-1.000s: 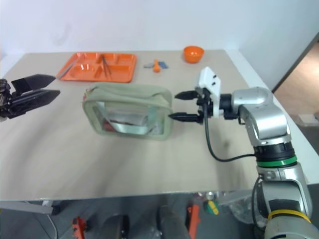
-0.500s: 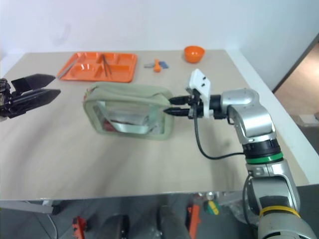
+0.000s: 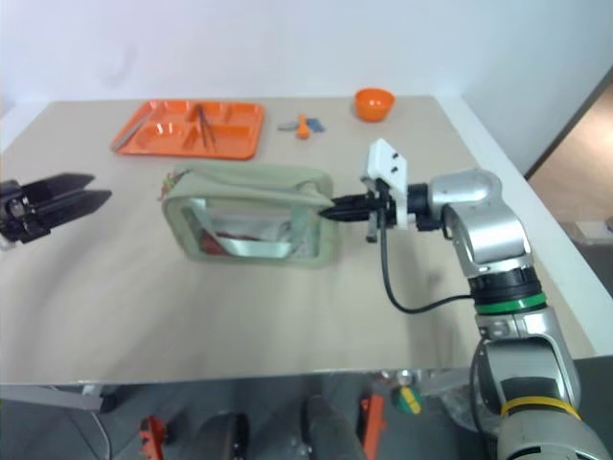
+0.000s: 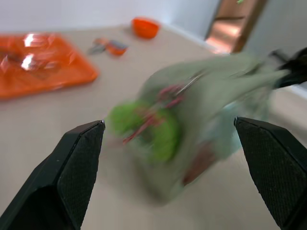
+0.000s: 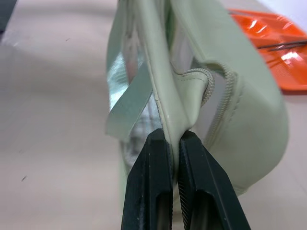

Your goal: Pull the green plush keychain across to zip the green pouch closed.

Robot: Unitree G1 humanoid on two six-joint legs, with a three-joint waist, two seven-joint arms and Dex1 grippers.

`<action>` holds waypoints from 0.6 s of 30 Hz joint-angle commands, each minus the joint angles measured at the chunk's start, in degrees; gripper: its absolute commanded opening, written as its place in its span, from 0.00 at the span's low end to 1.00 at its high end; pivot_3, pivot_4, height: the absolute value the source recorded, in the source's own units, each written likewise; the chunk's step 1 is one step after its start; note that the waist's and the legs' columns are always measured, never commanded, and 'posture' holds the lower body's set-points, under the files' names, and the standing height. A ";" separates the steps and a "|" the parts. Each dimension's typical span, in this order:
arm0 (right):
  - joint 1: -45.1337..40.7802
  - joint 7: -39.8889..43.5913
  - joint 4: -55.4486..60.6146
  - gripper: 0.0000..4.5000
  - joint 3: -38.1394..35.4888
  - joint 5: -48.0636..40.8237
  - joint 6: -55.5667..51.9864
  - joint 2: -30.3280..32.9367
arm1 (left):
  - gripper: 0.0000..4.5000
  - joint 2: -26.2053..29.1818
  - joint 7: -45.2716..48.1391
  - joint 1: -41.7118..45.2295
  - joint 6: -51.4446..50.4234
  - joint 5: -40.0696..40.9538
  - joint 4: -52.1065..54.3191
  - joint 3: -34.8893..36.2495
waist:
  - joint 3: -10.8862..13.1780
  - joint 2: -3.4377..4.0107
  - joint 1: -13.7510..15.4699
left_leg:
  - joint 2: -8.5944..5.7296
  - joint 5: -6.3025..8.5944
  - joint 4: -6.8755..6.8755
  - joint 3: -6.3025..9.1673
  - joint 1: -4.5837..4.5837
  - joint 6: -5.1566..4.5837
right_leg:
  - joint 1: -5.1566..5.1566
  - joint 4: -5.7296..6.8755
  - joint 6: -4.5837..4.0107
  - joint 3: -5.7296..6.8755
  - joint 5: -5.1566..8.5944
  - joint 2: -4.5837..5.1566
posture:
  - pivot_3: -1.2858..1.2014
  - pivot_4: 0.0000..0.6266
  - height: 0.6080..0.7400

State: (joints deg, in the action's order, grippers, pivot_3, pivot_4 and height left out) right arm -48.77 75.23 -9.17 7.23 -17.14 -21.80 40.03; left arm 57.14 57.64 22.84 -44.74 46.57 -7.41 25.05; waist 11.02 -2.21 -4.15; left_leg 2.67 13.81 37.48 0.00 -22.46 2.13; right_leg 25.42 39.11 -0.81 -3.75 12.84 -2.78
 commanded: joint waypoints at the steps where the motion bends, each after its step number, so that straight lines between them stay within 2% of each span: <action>1: -1.19 2.26 0.15 0.01 -0.96 -0.45 0.59 1.96 | 1.00 0.00 0.57 1.73 1.82 -2.28 -1.84 -1.03 | 0.00 -0.01 0.01 | 0.00 0.00 0.00 0.00 -0.01 0.00 | 0.00 -0.01 0.00 0.00 0.00 0.01 | 0.52 0.24 1.00; 9: -1.63 3.04 0.62 0.01 -1.79 -1.17 0.18 2.37 | 1.00 -4.09 -0.44 7.18 2.14 -5.66 -3.76 -6.08 | -0.01 -0.02 0.44 | -0.05 0.00 0.02 0.00 -0.05 0.00 | -0.01 -0.02 0.05 0.00 0.00 0.07 | 0.52 0.24 1.00; 18: -0.77 1.63 2.85 0.01 -2.34 -2.07 -0.88 2.30 | 1.00 -10.28 -3.01 15.00 7.17 -13.04 -15.16 -11.09 | -0.01 -0.02 0.81 | -0.02 0.00 0.03 0.01 -0.04 0.00 | 0.00 0.01 0.02 -0.01 -0.02 0.01 | 0.52 0.24 1.00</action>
State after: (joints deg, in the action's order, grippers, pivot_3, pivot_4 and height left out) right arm -49.12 77.15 -8.80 6.91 -17.87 -22.57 41.61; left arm 46.86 55.16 36.15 -39.51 34.77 -20.97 13.43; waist 11.01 -2.23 -3.35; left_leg 2.64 13.81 37.51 0.01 -22.50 2.13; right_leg 25.42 39.12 -0.79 -3.75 12.82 -2.78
